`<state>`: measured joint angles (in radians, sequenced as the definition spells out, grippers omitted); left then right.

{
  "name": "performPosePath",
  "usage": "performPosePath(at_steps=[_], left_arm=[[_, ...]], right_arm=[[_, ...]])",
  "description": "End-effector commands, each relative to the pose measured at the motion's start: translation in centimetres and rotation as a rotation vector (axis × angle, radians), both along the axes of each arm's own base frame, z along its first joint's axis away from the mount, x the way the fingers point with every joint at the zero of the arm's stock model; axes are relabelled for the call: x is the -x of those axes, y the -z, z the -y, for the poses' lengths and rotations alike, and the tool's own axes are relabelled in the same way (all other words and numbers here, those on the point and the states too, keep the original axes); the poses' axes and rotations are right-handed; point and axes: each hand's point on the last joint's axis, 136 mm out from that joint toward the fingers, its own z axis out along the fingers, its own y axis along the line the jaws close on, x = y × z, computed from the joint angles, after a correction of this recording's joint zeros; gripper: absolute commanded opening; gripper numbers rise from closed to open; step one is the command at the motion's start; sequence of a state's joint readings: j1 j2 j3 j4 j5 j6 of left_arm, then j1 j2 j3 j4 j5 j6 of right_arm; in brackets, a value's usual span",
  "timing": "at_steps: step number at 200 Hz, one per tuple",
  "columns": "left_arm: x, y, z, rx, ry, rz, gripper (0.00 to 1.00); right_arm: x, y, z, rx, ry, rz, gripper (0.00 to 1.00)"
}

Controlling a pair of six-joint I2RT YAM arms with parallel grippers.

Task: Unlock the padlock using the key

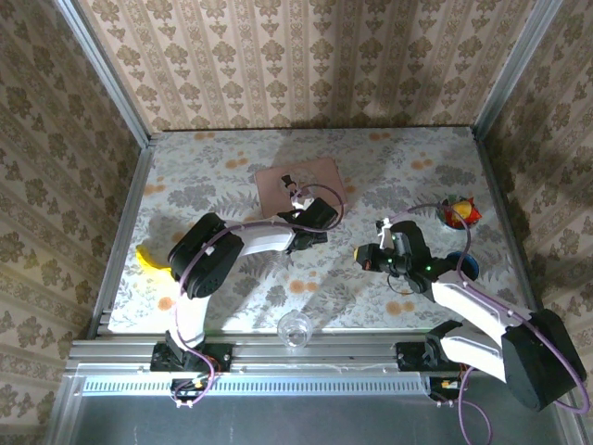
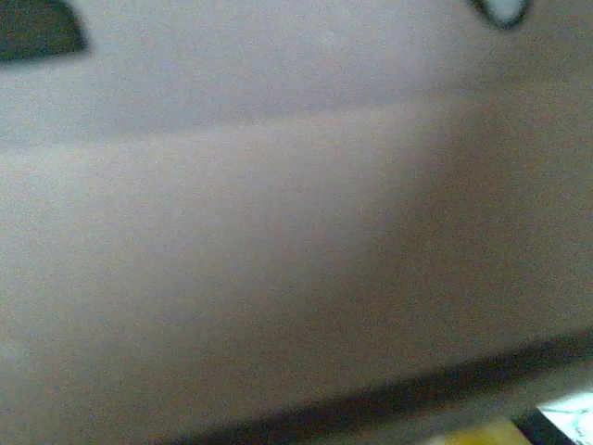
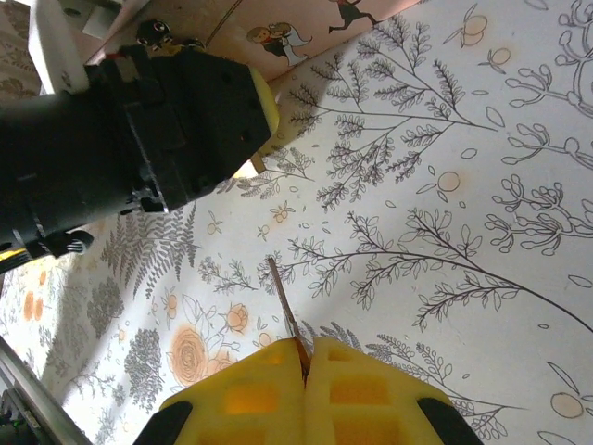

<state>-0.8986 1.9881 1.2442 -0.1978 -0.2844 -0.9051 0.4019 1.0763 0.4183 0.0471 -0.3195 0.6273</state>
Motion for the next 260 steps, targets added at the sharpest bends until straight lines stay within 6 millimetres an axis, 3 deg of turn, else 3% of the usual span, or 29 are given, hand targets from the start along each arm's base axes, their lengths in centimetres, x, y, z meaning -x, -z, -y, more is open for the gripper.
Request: performPosePath(at_steps=[1,40,104,184,249,260], left_arm=[[1.2,-1.4,0.5,0.113,-0.034,-0.067,0.0],[1.2,-1.9,0.9,0.238,-0.08,-0.134,0.0],[1.1,-2.4,0.5,0.248,-0.114,-0.15,0.0],[0.8,-3.2,0.6,0.29,-0.131,-0.132,0.0],[0.7,-2.6,0.9,0.364,-0.195,-0.169,0.0],[0.7,-2.5,1.1,0.38,-0.203,-0.177,0.0]], right_arm=[[-0.6,-0.3,-0.6,-0.035,-0.026,0.058,0.0],[-0.6,1.1,-0.8,-0.023,-0.042,0.058,0.0],[-0.8,1.9,-0.4,0.011,-0.034,0.07,0.0],[-1.6,3.3,-2.3,0.005,-0.086,0.072,0.0],[-2.5,3.2,-3.2,0.048,-0.103,0.154,0.0],[-2.5,4.1,-3.4,0.051,-0.11,0.133,0.0]])
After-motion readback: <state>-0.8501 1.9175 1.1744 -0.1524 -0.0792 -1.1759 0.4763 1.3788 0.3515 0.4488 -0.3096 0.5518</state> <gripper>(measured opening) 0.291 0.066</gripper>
